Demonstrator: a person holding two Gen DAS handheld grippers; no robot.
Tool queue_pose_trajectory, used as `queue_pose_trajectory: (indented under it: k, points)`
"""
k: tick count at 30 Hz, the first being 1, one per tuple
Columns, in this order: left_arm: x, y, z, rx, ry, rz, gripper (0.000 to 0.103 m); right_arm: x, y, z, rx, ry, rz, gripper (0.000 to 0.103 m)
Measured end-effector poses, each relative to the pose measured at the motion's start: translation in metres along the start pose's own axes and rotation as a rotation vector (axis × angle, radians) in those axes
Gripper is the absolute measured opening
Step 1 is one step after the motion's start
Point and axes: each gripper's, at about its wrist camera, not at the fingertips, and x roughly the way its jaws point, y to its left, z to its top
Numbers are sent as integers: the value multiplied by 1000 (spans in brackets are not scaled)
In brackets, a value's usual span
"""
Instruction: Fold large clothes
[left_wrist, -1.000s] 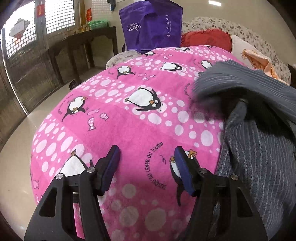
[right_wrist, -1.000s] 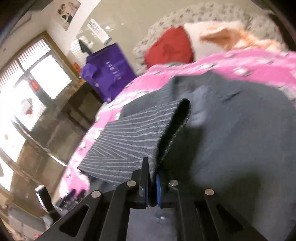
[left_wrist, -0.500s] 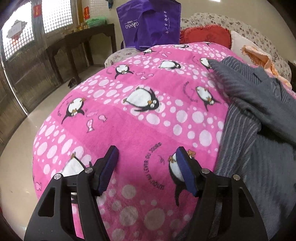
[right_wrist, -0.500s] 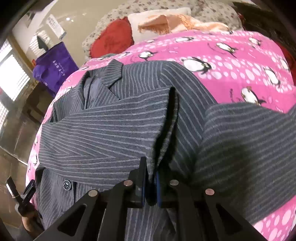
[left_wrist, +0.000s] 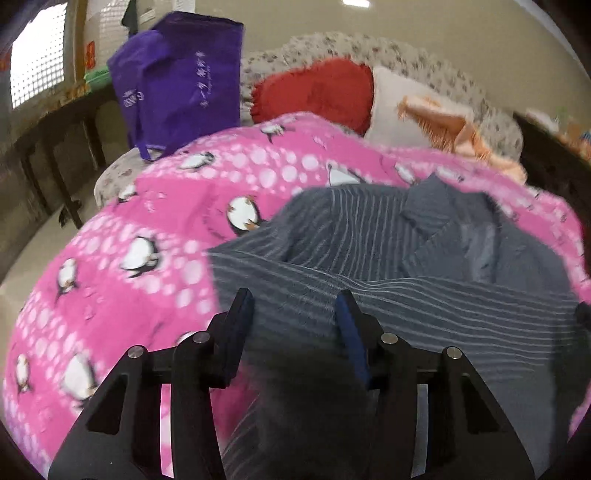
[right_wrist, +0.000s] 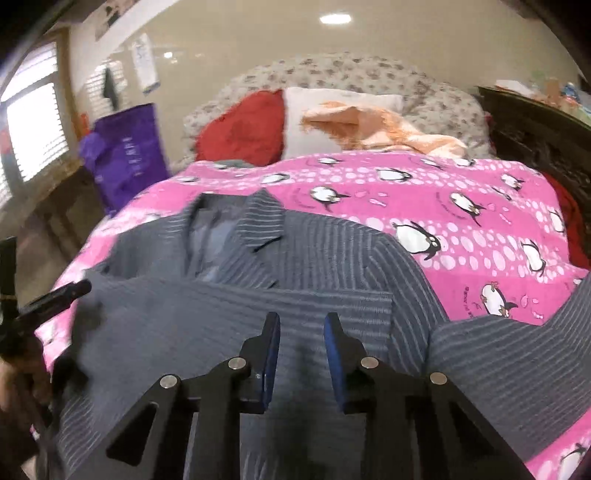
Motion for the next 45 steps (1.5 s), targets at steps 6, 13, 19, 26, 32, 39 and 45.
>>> queue_pose_trajectory:
  k: [6, 13, 19, 26, 32, 39, 45]
  points:
    - [37, 21, -15, -82, 63, 29, 52, 53, -19, -26, 5, 55, -43, 18]
    - [32, 13, -7, -7, 104, 78, 55, 41, -23, -22, 35, 80, 10, 19]
    - [-46, 14, -21, -36, -18, -33, 55, -32, 13, -33, -9, -3, 77, 22]
    - [-15, 7, -46, 36, 141, -11, 59, -4, 17, -72, 44, 169, 21, 24]
    - [-63, 36, -51, 44, 17, 11, 63, -86, -53, -51, 46, -19, -109, 40]
    - [-56, 57, -114, 8, 74, 25, 67, -139, -260, -69, 429, -75, -293, 40]
    - [-47, 59, -112, -15, 96, 0, 79, -117, -346, -68, 587, -86, -197, 40]
